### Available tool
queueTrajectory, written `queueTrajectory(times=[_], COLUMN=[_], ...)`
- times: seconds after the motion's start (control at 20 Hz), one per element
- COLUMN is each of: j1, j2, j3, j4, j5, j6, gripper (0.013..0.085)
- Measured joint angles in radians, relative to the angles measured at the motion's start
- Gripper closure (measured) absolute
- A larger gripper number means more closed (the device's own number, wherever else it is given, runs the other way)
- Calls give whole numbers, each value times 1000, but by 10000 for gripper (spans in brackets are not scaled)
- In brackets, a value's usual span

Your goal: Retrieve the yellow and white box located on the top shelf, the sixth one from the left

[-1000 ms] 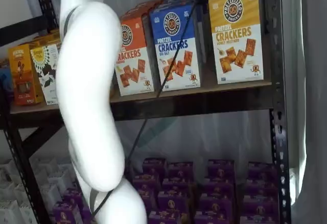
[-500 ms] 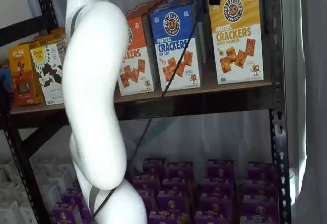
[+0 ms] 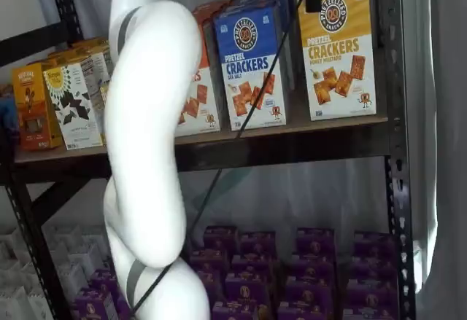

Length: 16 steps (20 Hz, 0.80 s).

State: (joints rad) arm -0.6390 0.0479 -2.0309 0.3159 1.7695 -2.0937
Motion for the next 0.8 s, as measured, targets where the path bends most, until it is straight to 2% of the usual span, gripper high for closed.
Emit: queueTrajectory(times=[0.3,0.5,0.8], j1=[15,20,31], j2=[53,120,106], j3=[-70,-172,-136], j4=[-38,-61,-83], j5=[68,161,138], j6=[9,18,14], gripper=[130,130,130])
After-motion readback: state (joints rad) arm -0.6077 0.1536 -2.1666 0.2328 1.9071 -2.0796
